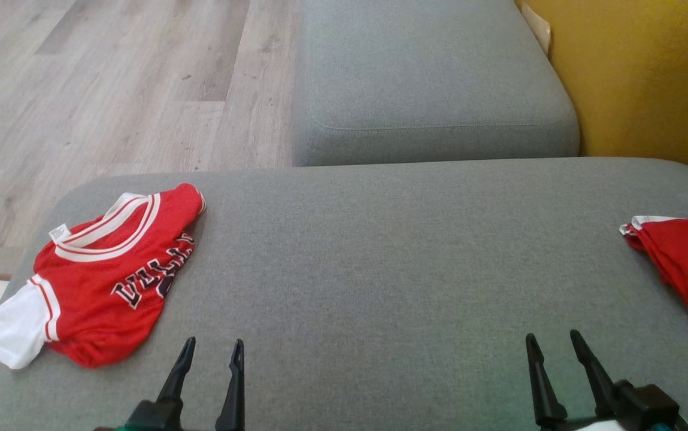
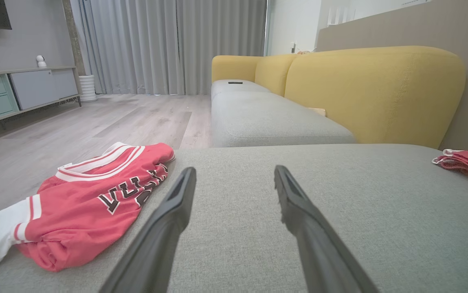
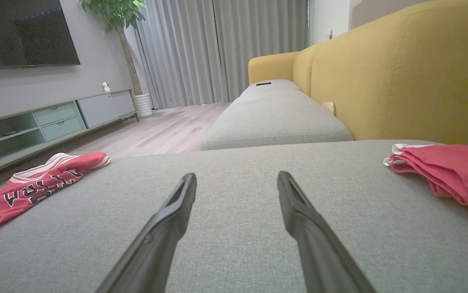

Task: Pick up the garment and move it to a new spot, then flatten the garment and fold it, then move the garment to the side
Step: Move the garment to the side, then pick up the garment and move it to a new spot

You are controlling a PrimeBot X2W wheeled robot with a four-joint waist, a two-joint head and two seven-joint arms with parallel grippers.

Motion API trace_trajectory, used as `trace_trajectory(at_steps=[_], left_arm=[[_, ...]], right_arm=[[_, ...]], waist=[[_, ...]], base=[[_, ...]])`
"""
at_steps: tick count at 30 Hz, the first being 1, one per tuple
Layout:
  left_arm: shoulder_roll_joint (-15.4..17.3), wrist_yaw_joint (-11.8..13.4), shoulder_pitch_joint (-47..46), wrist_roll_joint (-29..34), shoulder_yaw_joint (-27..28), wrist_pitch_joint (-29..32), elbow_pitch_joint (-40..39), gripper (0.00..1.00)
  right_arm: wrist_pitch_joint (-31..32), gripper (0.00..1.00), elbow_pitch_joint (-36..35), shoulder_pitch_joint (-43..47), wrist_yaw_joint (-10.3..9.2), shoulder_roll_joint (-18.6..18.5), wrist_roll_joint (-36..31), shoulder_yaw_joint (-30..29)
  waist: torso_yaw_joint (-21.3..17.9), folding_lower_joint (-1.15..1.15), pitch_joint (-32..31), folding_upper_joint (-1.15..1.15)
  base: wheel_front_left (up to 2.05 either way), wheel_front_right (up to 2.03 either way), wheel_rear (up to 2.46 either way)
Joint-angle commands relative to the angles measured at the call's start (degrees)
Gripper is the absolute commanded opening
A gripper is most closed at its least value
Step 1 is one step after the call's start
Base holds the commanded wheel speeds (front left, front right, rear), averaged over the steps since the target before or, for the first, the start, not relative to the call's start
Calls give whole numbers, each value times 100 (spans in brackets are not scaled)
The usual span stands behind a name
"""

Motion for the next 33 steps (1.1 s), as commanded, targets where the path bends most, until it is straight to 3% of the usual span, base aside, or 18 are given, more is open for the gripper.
trace_trajectory(at_steps=[1, 33], left_arm=[[-40, 26, -236, 53, 219, -29, -194, 100], [-40, 42, -289, 14, 306, -29, -92, 100]], right_arm=[[-64, 100, -206, -175, 39, -28, -63, 129], [-64, 100, -200, -168, 39, -4, 136, 285]], waist=[[-3, 0, 2, 0], [107, 0, 95, 0]], base=[[0, 0, 0], [0, 0, 0]])
